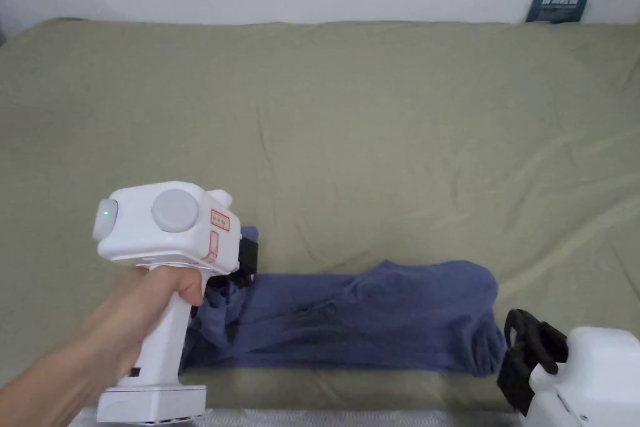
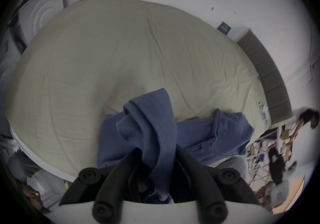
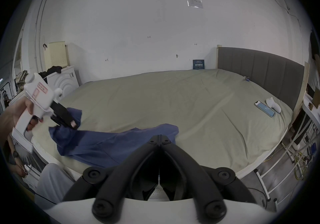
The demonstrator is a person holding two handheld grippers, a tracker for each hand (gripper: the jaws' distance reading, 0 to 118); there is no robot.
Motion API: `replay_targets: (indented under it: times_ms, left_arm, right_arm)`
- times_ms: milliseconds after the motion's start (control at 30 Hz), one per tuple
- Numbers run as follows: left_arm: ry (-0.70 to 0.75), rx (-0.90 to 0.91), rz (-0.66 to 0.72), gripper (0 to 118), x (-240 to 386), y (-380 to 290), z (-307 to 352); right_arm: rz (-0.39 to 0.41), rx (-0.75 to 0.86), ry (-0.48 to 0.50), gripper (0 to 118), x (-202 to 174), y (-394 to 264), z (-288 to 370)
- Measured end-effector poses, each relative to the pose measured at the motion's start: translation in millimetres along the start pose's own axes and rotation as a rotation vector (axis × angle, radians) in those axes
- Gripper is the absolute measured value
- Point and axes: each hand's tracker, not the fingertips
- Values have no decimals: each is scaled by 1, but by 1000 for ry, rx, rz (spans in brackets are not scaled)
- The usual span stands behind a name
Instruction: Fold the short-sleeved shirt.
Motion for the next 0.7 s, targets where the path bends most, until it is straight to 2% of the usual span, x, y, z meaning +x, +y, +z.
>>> replay_targets:
  times_ms: [33, 67, 100, 133, 167, 233, 333, 400, 433, 467, 500, 567, 633, 700]
  left_arm:
    - [3, -7, 13, 58, 7, -2, -12]
    - [-2, -10, -5, 112, 10, -5, -20]
    - [-12, -29, -19, 117, 13, -8, -29]
    - [-16, -54, -30, 112, 13, -8, -41]
    - [-33, -10, -12, 111, 13, -6, -30]
    - [-90, -48, -13, 111, 10, -3, -20]
    - [-149, -6, 14, 111, -2, -11, 0]
    - [-181, 52, 41, 102, -23, -10, 19]
    - [-200, 72, 77, 89, -36, -9, 29]
    - [-221, 93, 91, 42, -50, -8, 33]
    - [-240, 91, 91, 0, -60, -7, 31]
    - [-254, 74, 153, 0, -74, -12, 28]
    - [-353, 29, 181, 0, -83, -12, 8]
    - [-380, 3, 216, 0, -80, -12, -11]
  right_arm:
    - [-9, -5, -1, 1, 2, -1, 0]
    - [-11, -9, -1, 2, 4, -2, -1]
    - [-13, -13, -8, 1, 4, -4, -1]
    - [-14, -17, -10, 2, 5, -4, -2]
    - [-17, -22, -8, 2, 5, -5, -3]
    - [-22, -27, -7, 1, 6, -6, -5]
    - [-20, -36, 7, 2, 3, -5, -10]
    - [-19, -44, 21, 2, 1, -4, -13]
    - [-16, -49, 32, 2, -2, -4, -15]
    - [-10, -50, 31, 2, -5, -4, -16]
    - [-4, -51, 35, 2, -7, -4, -17]
    - [5, -59, 47, 2, -12, -2, -20]
    - [15, -61, 52, 2, -15, -2, -21]
    - [16, -64, 50, 1, -16, -1, -21]
